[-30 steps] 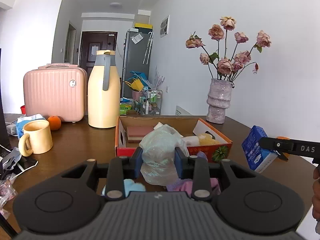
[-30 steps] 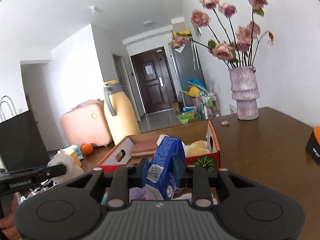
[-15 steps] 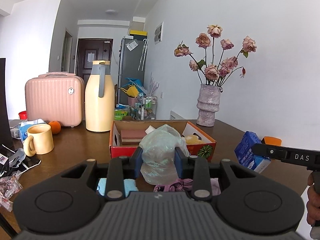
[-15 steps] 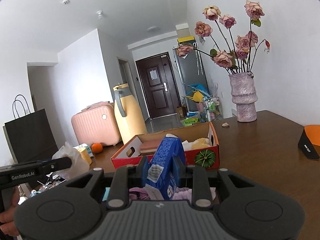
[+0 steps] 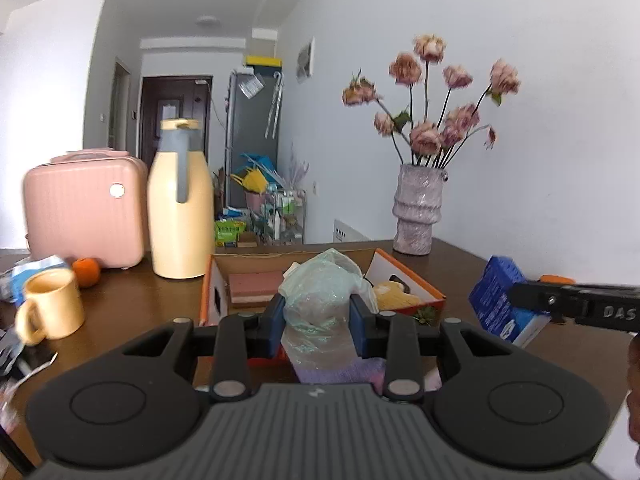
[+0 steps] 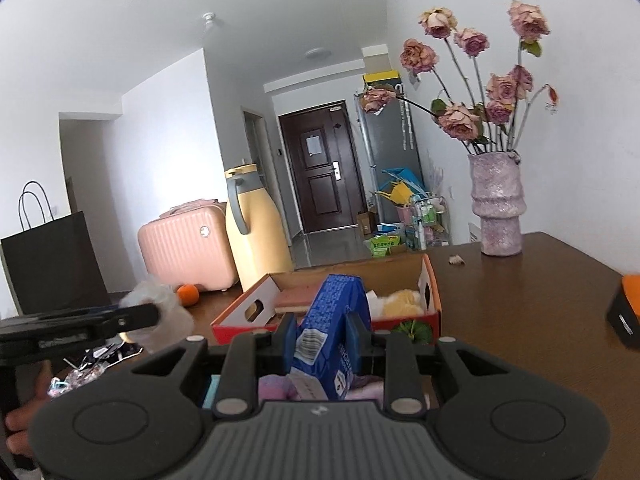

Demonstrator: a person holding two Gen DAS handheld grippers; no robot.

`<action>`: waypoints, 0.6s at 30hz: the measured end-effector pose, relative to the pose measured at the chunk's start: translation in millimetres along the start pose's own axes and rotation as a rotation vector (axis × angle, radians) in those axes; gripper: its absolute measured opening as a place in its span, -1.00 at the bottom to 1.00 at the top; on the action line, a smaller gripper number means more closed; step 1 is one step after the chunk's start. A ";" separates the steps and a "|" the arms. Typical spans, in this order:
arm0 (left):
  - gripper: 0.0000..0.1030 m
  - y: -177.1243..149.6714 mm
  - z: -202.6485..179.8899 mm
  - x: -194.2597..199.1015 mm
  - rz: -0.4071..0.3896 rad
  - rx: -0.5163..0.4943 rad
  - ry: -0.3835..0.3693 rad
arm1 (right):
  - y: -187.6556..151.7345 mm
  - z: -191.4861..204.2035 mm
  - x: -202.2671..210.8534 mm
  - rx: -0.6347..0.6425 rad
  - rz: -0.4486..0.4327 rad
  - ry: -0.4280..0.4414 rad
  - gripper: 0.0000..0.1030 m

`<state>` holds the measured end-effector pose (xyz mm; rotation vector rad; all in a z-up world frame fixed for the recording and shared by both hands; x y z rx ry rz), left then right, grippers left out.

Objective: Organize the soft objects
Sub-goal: 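Carry the mesh bag and tissue pack over the box with both tools, then lower both items into the box and open both tools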

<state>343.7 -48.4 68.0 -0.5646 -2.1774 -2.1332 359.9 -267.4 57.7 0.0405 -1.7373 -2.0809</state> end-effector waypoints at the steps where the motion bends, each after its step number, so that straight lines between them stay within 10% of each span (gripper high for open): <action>1: -0.35 3.7 -0.4 -11.6 0.003 -0.010 -0.006 | 5.9 -4.7 -11.9 0.007 0.008 0.005 -0.51; 18: -0.27 24.4 4.8 -333.5 0.395 0.036 -0.052 | 58.3 -112.7 -307.1 0.041 0.361 -0.036 -0.51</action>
Point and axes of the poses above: each gripper's, at about its wrist camera, not at the fingertips, and x roughly against the way its jaws point, z to its left, y to its top, the point moved 10 cm from there along -x, roughly the way its jaws point, and after that the axes turned 1 degree about -x, right-handed, at the moved point
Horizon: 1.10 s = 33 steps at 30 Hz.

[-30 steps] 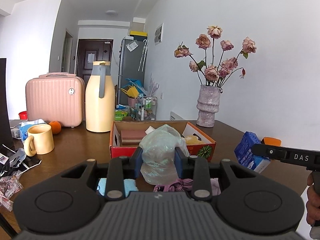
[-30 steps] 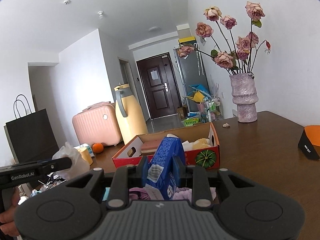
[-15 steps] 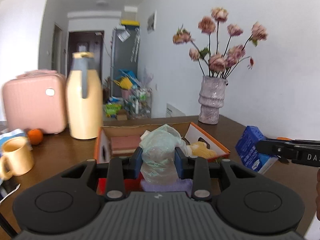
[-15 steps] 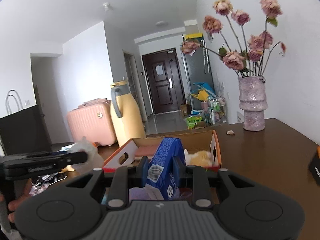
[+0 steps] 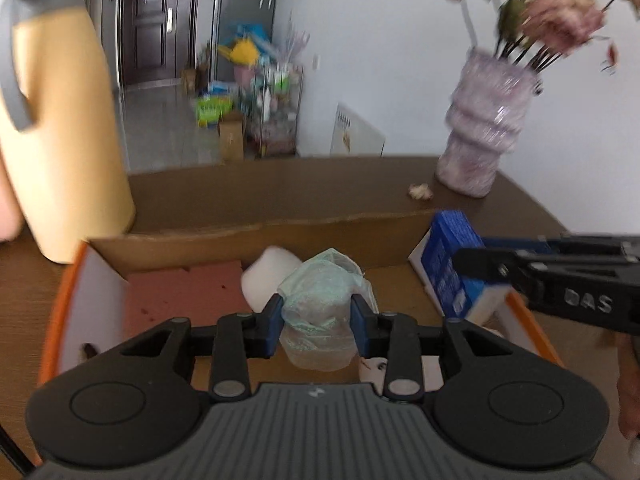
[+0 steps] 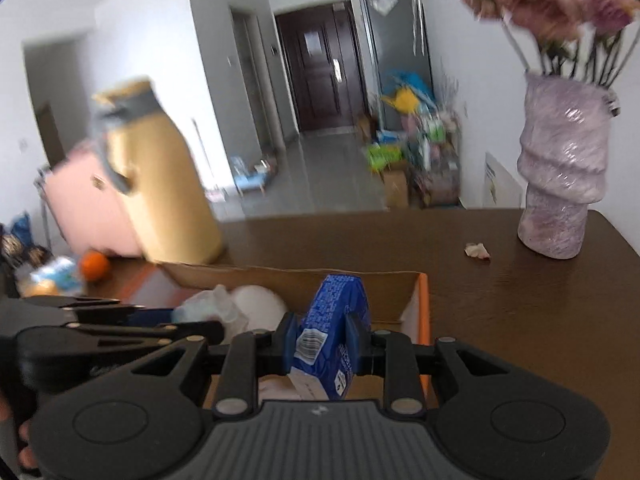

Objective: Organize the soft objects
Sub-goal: 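Lower both items into the box and open both tools, then move both tools back toward the mauve bow scrunchie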

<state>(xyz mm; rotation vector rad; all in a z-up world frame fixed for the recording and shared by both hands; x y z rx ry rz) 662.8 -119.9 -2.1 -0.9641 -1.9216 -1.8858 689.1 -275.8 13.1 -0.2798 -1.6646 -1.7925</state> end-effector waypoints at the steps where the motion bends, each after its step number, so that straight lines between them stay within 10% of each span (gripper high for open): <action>1: -0.16 -0.5 2.1 -11.9 0.017 0.000 0.008 | 1.1 -2.3 -12.1 0.019 0.012 -0.023 -0.51; 18: 0.34 11.4 16.2 -25.6 0.028 -0.002 0.001 | 21.1 6.2 -5.8 0.109 -0.036 -0.083 -0.25; 33: 0.68 25.3 15.3 111.2 -0.111 -0.064 0.051 | 19.3 36.2 136.9 0.157 -0.155 -0.121 0.14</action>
Point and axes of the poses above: each gripper's, at about its wrist camera, not at the fingertips, and x roughly against the way its jaws point, z to its left, y to its top, the point moved 10 cm from there along -x, roughly the way its jaws point, and after that the axes turned 1 degree about -x, right-handed, at the moved point
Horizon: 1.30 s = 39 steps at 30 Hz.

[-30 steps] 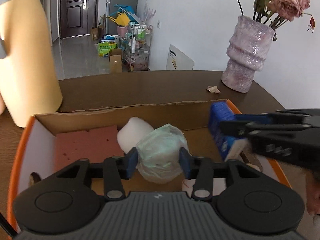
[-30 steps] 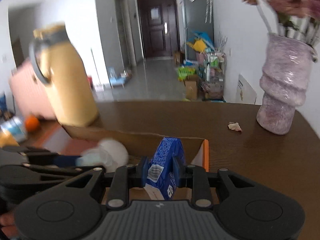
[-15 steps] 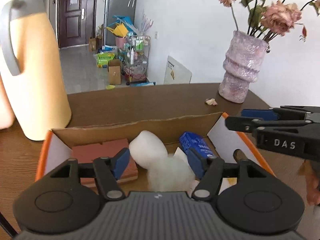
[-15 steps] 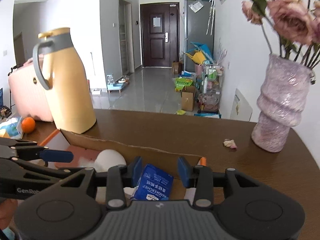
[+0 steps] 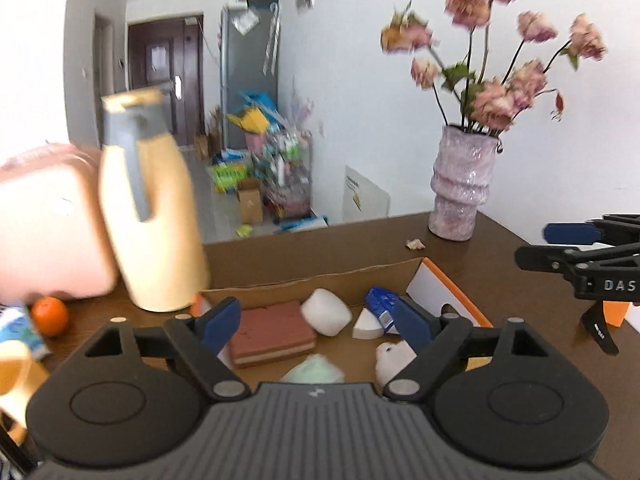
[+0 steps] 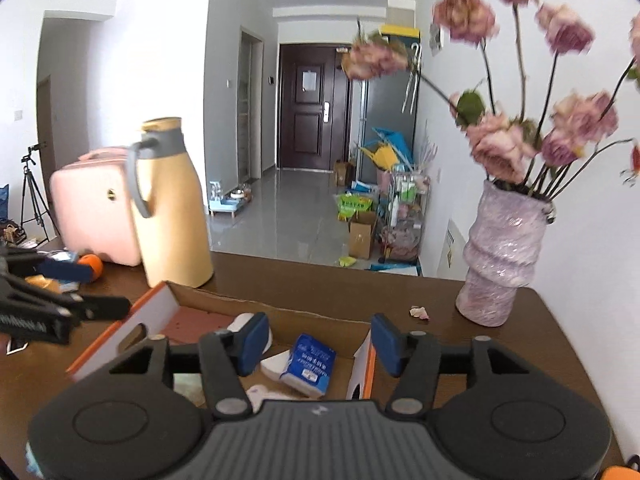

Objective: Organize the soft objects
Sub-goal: 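Move both tools back toward the mauve bow scrunchie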

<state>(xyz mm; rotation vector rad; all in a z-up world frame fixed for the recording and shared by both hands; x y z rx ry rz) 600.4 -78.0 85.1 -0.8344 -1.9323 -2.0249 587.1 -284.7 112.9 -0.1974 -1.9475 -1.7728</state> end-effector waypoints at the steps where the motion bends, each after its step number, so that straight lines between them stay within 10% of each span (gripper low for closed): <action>1: 0.70 -0.7 1.2 13.9 -0.017 -0.008 0.008 | -2.7 4.0 11.0 0.004 -0.012 -0.001 0.20; 13: 0.90 -107.6 8.8 186.7 -0.302 -0.053 0.225 | -115.5 58.8 141.2 -0.018 -0.192 -0.018 0.54; 26: 0.92 -257.8 -24.1 265.9 -0.264 -0.024 0.238 | -241.0 97.1 230.4 -0.036 -0.184 0.011 0.56; 39: 0.92 -272.6 -41.9 272.7 -0.256 -0.018 0.198 | -251.7 98.7 236.9 -0.058 -0.174 0.028 0.53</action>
Point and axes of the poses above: each gripper's, at about its wrist camera, not at the fingertips, and x roughly against the way its jaws point, z to its left, y to its top, the point moved 10 cm from there along -x, roughly the way its jaws point, and after that the axes turned 1 degree about -x, right-handed, at the moved point
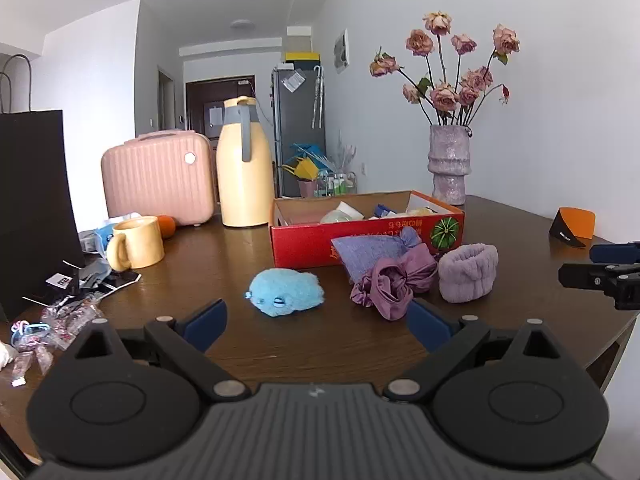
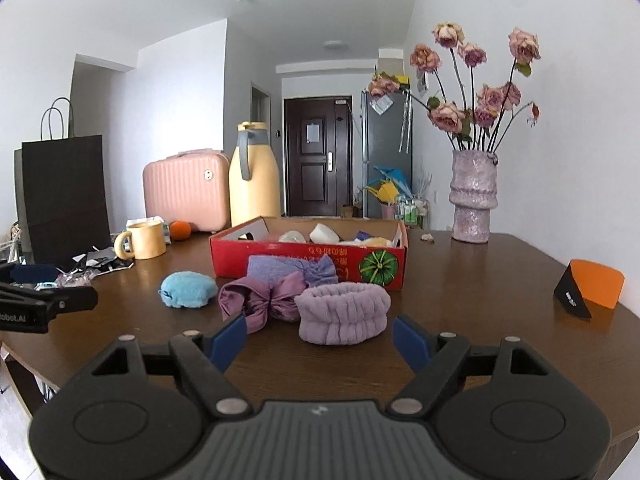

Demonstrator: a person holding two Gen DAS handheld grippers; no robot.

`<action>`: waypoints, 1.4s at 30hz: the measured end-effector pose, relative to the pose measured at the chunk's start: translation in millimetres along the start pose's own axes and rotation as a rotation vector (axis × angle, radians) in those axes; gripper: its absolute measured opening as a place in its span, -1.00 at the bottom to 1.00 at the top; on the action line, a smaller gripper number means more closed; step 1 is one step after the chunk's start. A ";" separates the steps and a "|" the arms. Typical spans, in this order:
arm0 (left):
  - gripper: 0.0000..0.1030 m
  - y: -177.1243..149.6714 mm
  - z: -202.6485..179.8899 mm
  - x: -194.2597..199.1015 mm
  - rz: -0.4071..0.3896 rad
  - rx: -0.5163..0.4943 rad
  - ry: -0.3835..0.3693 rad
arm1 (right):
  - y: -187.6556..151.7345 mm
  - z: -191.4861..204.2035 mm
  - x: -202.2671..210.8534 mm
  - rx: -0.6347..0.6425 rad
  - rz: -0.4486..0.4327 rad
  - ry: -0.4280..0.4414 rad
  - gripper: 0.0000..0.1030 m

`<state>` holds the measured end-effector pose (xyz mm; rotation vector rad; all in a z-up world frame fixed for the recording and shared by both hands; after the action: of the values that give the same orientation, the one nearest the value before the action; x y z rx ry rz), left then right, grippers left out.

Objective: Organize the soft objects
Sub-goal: 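Move both tools back toward the mauve bow scrunchie, then grasp the mauve bow scrunchie with the left tool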

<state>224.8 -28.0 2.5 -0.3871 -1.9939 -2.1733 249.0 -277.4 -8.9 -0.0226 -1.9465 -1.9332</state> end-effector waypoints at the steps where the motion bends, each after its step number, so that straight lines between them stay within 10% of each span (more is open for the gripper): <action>1: 0.92 -0.2 -0.3 -2.1 0.005 0.001 0.000 | -0.6 -0.1 -2.2 -0.001 0.007 0.008 0.42; 7: 0.91 2.2 -6.7 -23.7 0.035 0.012 -0.027 | -2.2 6.7 -28.3 -0.072 0.072 0.105 -0.18; 18: 0.34 8.2 -31.3 -109.0 0.163 0.069 -0.121 | -18.8 30.5 -143.8 -0.128 0.260 0.163 -0.27; 24: -0.09 7.8 -43.6 -156.8 0.233 0.084 -0.179 | -1.0 -6.2 -174.7 -0.207 0.227 0.066 -0.23; 32: -0.72 -0.7 -33.3 -190.4 0.289 0.131 -0.212 | 14.7 0.6 -213.4 -0.224 0.228 0.150 -0.15; 37: -0.90 -3.8 -34.7 -189.0 0.301 0.139 -0.247 | 6.4 5.8 -218.9 -0.313 0.276 0.223 -0.64; 42: -0.91 1.8 -37.3 -168.2 0.273 0.120 -0.264 | 3.0 16.0 -182.8 -0.271 0.260 0.201 -0.71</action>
<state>382.7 -74.0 -49.1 -0.9103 -2.0434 -1.9080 414.1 -214.0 -57.8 -0.1436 -1.4655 -1.9264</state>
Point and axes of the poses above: each gripper's, at about its wrist camera, not at the fingertips, and x roughly against the way its jaws point, z to its left, y to its top, the point moved 10 cm from there along -x, roughly the way its jaws point, and after that the axes turned 1 degree about -x, right-handed, at the moved point
